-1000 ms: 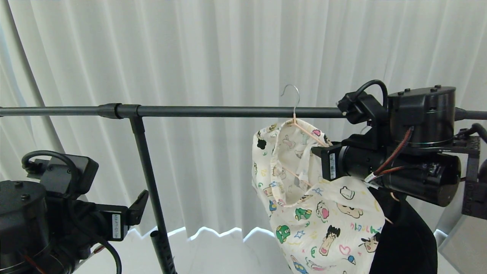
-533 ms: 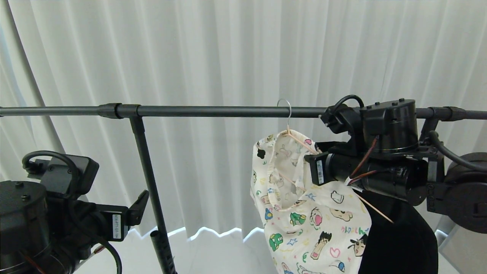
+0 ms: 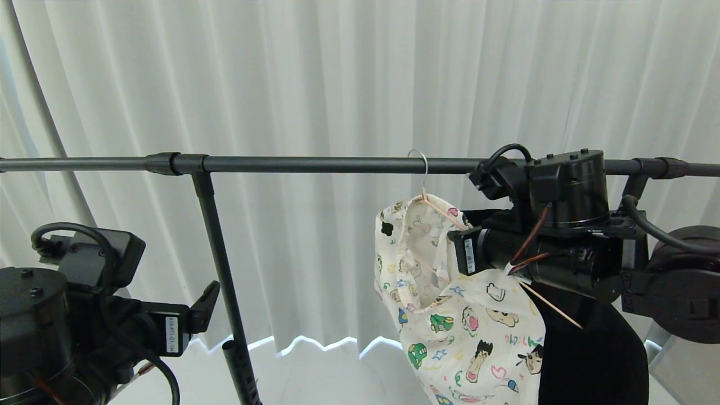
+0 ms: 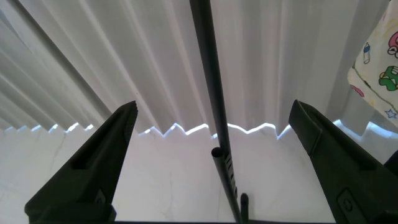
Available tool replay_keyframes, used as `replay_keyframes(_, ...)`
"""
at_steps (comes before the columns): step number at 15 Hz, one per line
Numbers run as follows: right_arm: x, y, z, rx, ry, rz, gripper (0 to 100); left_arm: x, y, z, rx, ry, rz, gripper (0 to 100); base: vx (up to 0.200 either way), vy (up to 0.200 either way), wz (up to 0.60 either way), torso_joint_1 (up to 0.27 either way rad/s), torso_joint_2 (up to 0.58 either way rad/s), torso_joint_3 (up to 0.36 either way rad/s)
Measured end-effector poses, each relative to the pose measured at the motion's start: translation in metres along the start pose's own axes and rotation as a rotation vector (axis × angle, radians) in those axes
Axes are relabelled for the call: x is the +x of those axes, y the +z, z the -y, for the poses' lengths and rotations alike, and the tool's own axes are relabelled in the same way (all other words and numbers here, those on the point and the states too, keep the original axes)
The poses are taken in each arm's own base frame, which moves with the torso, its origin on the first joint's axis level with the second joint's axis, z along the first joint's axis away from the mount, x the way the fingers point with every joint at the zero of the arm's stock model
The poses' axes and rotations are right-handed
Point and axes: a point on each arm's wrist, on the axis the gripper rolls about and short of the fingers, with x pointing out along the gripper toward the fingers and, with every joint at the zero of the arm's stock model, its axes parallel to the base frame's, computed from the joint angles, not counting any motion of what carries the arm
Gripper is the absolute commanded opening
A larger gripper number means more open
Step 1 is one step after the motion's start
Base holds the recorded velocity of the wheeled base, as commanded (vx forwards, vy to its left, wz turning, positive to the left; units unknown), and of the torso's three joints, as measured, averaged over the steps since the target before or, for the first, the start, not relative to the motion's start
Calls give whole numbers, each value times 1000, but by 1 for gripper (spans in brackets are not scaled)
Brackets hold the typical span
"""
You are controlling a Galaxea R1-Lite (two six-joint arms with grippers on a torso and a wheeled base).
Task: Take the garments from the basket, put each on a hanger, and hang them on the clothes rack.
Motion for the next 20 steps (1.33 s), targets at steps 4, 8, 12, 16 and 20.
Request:
replay_keyframes(4,-3,2,0,2,1,7,100,0,0,0,-2,1,2,100,0,0,0,0,0,0)
replay_keyframes(8,-7,6,0,5,8,32,100,0,0,0,-2,1,1,100,0,0,0,0,0,0)
replay_keyframes(12,-23,18,2,-11,2,87,100,0,1,-1,-5,6,3,100,0,0,0,0,0,0)
replay_keyframes(16,-60,40,16,-21,-22,151,100,0,2,-2,-11,10,7,100,0,0,0,0,0,0)
replay_keyframes(20,-102,41,37,-72,-87,73,100,0,0,-5,-15,26,0,100,0,0,0,0,0,0)
